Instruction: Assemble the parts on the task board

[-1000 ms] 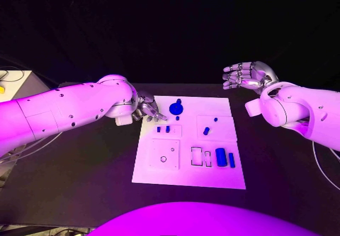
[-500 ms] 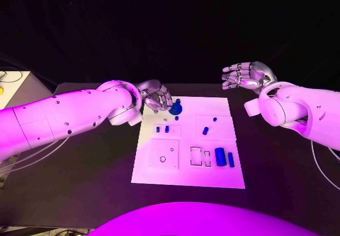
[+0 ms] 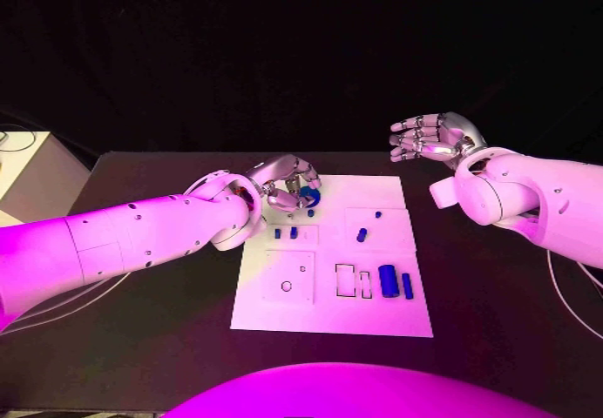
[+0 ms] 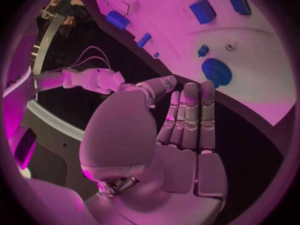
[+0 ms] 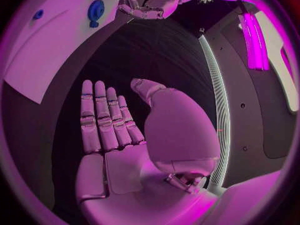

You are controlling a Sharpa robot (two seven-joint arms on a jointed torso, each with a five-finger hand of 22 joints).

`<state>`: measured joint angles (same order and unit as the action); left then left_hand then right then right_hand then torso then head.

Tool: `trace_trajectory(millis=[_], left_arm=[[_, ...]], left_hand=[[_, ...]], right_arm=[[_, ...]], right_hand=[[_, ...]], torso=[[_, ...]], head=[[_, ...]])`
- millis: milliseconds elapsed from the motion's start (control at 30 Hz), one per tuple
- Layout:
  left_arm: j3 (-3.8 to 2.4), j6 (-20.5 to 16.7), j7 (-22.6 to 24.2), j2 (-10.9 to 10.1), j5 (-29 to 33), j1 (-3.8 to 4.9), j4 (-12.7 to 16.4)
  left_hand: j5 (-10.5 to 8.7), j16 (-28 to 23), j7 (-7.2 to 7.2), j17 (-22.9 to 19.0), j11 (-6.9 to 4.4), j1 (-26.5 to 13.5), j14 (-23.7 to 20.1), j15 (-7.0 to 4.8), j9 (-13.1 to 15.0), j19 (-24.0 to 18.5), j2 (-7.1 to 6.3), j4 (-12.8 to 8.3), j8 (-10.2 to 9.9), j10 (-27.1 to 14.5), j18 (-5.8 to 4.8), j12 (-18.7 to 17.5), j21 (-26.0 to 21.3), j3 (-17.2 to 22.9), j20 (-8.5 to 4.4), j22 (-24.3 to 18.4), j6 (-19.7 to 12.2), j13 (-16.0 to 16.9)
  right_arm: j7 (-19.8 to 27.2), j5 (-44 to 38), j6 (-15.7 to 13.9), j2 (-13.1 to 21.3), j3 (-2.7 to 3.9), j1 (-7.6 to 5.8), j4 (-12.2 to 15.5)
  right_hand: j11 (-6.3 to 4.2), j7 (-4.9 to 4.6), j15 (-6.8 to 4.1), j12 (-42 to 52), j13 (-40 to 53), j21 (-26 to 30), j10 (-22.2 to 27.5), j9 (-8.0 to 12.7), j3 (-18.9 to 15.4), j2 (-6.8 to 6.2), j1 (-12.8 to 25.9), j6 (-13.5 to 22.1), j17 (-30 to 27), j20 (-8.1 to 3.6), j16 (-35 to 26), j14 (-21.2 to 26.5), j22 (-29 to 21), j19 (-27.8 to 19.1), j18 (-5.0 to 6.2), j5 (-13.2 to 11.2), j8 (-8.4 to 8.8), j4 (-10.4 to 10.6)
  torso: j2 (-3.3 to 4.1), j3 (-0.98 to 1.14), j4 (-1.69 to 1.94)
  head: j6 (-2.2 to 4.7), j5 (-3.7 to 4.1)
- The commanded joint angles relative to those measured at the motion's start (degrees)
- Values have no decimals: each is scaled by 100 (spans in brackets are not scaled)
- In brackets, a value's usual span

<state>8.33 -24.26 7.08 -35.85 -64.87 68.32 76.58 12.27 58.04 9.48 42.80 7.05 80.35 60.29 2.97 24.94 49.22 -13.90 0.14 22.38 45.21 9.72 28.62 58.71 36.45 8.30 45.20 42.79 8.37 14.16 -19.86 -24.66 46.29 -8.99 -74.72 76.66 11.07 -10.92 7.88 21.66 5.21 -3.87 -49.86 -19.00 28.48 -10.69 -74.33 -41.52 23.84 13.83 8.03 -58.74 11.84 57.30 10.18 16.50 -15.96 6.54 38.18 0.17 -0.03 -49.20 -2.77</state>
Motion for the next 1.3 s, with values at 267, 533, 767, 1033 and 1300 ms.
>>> trace_trajectory(millis=[267, 533, 767, 1033, 1300], left_arm=[[120, 705, -445, 267, -1749, -3, -271], [132, 1003, -837, 377, -2067, 11, -341], [133, 1121, -1041, 423, -2121, 21, -374], [132, 1162, -1150, 451, -2133, 25, -386], [131, 1135, -1152, 453, -2132, 26, -388]], left_hand=[[-58, 246, -83, -122, 30, -44, -1, -7, -181, -37, 5, -43, -136, -39, 80, 27, 56, -169, 26, 47, -3, -92], [-122, 642, -169, -149, -62, -137, 177, -80, -292, 102, 38, 60, -128, 171, 88, 385, 59, -282, -3, 36, 244, -18], [-128, 830, -147, -26, -70, -164, 303, -71, -316, 207, 56, 108, -88, 203, 70, 461, 104, -291, -8, 90, 416, -10], [-119, 1142, -137, 257, -88, -136, 572, -76, -364, 543, 98, 132, -85, 347, 6, 579, 343, -255, -7, 392, 555, 8], [-116, 1191, -116, 272, -76, -95, 599, -70, -384, 595, 139, 123, -93, 369, -3, 603, 387, -214, -10, 440, 584, 9]], right_arm=[[70, 19, 83, -31, 3, 3, -6], [66, 18, 82, -30, 3, 3, 12], [61, 18, 79, -24, 3, 2, 17], [60, 18, 83, -25, 3, 2, 19], [62, 18, 86, -18, 3, 2, 23]], right_hand=[[-10, -377, 6, 24, -13, -1, -42, 5, -7, 41, -5, -38, -9, 17, -40, -36, -15, 7, 34, -11, 16, -44], [-10, -379, 6, 25, -18, -1, -42, 6, -8, 37, -7, -36, -12, 16, -42, -36, -20, 8, 33, -11, 18, -49], [-10, -379, 6, 25, -18, -1, -42, 6, -8, 37, -7, -36, -12, 16, -42, -36, -20, 8, 33, -11, 18, -49], [-9, -380, 6, 27, -25, -2, -43, 7, -8, 38, -6, -37, -16, 16, -44, -38, -29, 10, 33, -12, 20, -51], [-9, -380, 6, 27, -25, -2, -43, 7, -8, 38, -6, -37, -16, 16, -44, -38, -29, 10, 33, -12, 20, -51]], torso=[[13, 13, -3], [18, 10, -15], [12, 11, -9], [4, 9, -2], [5, 9, -3]], head=[[17, -4], [0, 11], [-19, 25], [-39, 38], [-46, 41]])
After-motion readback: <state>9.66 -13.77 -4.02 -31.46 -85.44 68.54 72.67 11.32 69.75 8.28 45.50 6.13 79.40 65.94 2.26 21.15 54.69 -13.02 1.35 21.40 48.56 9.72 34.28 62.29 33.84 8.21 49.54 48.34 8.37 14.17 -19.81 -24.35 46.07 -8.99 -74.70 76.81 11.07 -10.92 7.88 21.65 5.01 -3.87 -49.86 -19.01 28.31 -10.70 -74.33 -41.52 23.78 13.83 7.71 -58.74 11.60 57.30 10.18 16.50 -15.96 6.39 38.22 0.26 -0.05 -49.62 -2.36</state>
